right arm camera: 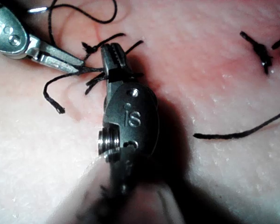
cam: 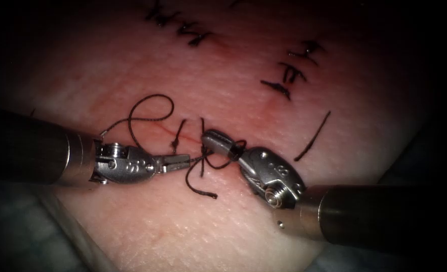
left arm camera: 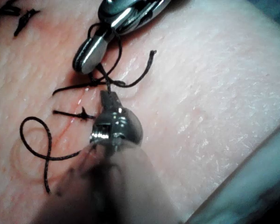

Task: Wound Closure
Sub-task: Move the suture tail out of the way

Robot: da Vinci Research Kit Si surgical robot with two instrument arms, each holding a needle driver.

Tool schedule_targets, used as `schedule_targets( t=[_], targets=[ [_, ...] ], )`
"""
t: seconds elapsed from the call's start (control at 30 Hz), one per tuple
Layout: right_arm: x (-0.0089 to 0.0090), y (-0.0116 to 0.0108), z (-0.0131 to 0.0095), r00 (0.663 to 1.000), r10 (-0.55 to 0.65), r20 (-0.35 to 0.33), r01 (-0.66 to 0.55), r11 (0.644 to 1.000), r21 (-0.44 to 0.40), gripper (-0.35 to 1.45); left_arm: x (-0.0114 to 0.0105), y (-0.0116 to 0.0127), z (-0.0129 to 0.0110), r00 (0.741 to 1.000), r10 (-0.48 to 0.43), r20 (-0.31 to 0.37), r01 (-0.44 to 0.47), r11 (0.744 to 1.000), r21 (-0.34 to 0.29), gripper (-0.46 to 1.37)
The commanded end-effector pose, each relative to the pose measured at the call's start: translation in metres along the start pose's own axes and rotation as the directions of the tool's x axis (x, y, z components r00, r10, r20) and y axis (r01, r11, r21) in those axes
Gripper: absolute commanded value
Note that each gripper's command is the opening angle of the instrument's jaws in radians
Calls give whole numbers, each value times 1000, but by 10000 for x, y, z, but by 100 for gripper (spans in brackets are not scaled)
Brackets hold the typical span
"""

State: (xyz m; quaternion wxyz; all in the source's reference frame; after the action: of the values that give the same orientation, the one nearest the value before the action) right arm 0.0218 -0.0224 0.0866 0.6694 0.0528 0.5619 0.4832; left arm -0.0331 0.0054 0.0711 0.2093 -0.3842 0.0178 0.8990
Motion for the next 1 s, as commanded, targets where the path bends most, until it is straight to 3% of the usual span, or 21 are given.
schedule_targets(
  t=[0.03,0.33,0.57,0.8,1.0],
  targets=[
    [0,0,-1,1000,-1,0,1,1000,-5,-35,0,0,0,1000,0,1,0,1000,-4,-35],
    [3,-1,-1,1000,-11,1,11,1000,-8,-35,3,-4,-1,1000,-3,1,3,1000,-7,-35],
    [6,-9,-4,998,-57,5,57,998,42,-35,3,-12,5,1000,-6,1,6,1000,-8,-35],
    [5,-15,-3,993,-115,-10,116,987,114,-35,9,-39,18,1000,-14,-3,14,1000,-17,-35],
    [5,-18,-3,990,-138,-19,140,980,144,-35,30,-64,19,1000,-3,-23,3,1000,-13,-35]
  ],
)
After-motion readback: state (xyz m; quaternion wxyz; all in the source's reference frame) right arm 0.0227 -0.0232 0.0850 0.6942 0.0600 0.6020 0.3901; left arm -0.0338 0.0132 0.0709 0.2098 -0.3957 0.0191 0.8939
